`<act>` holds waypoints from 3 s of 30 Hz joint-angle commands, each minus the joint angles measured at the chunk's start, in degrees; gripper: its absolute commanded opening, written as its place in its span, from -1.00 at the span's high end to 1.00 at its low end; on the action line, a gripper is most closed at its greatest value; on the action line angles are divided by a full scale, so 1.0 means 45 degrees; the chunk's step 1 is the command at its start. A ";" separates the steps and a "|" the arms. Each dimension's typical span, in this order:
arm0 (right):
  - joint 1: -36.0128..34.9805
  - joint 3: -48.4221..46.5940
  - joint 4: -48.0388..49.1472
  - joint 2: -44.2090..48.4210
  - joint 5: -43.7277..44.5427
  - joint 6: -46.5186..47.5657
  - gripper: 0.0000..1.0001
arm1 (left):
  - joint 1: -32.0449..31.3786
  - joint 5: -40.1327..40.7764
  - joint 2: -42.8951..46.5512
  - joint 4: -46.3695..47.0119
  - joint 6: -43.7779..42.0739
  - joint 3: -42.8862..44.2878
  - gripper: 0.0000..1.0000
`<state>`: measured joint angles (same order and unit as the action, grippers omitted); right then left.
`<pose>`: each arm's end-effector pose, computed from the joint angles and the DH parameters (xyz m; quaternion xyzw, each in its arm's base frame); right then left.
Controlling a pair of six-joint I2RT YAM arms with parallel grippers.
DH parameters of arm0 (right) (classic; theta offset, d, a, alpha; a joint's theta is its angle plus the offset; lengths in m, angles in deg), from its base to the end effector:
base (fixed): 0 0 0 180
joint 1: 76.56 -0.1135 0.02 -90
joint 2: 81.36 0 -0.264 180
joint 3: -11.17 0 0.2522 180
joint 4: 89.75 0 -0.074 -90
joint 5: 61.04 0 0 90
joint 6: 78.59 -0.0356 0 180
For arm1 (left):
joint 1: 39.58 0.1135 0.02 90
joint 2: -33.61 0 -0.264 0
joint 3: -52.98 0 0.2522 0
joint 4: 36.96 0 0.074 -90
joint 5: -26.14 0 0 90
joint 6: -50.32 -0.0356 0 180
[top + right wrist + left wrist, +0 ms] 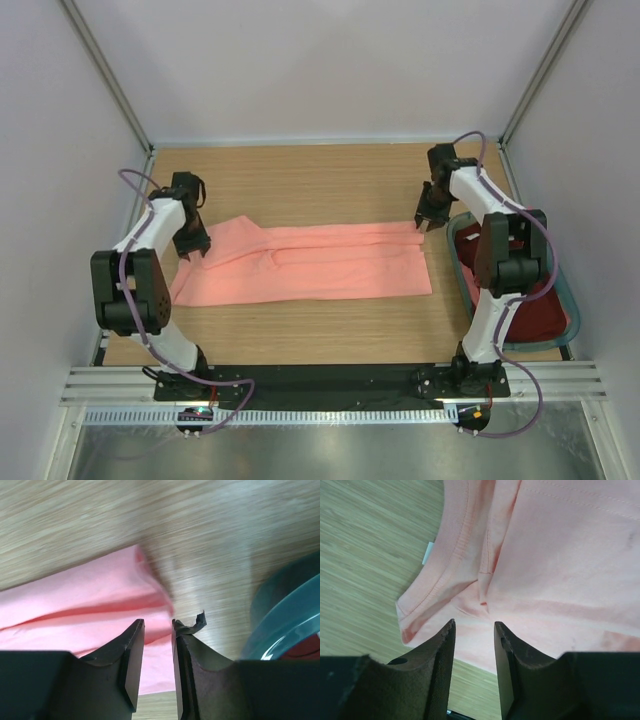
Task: Fold and stack the t-shirts
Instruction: Fold the tshirt
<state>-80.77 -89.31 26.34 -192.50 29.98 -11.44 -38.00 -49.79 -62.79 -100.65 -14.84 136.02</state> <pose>0.3912 0.0282 0.2074 0.1617 0.9776 0.0228 0.1326 0.3188 0.0175 0.2118 -0.2388 0.9569 0.0966 0.1342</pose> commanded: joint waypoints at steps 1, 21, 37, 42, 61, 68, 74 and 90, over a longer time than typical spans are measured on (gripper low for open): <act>-0.1347 -0.0632 0.0224 0.1141 0.0517 0.0175 0.28 | 0.0039 -0.0156 0.1226 -0.0154 0.0281 -0.0004 0.22; -0.6838 -0.6607 0.3430 -0.4952 -0.3526 -0.3496 0.30 | -0.0176 -0.4138 0.2869 0.1757 -0.0615 -0.0474 -0.13; -0.5806 -0.4541 0.0890 -0.1361 -0.1827 -0.1289 0.26 | -0.1952 -0.1509 -0.5154 -0.1029 0.1198 0.8077 -0.16; -0.4809 -0.2763 0.1359 0.0122 -0.2120 -0.1309 0.26 | -0.2889 0.0896 -0.6389 -0.2477 0.1666 0.9917 -0.11; -0.3811 -0.1941 0.1633 0.0770 -0.2667 -0.1055 0.25 | -0.3399 0.1347 -0.7952 -0.3200 0.1863 1.1089 0.45; -0.3811 -0.1765 0.1711 0.0751 -0.2804 -0.1016 0.26 | -0.3769 0.1600 -0.6941 -0.3357 0.1765 1.0408 1.00; -0.3792 -0.1784 0.2003 0.0517 -0.3077 -0.1094 0.26 | -0.4336 0.1973 -0.4870 -0.3064 0.1765 0.7968 1.00; -0.4201 -0.1198 0.2492 -0.0421 -0.3878 -0.1172 0.26 | -0.5761 0.1406 -0.0376 -0.3825 0.2174 0.3943 0.99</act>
<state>-98.84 -95.23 35.76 -193.96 14.03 -17.02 -62.54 -42.65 -68.52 -115.95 -6.67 155.89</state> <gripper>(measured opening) 0.373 0.004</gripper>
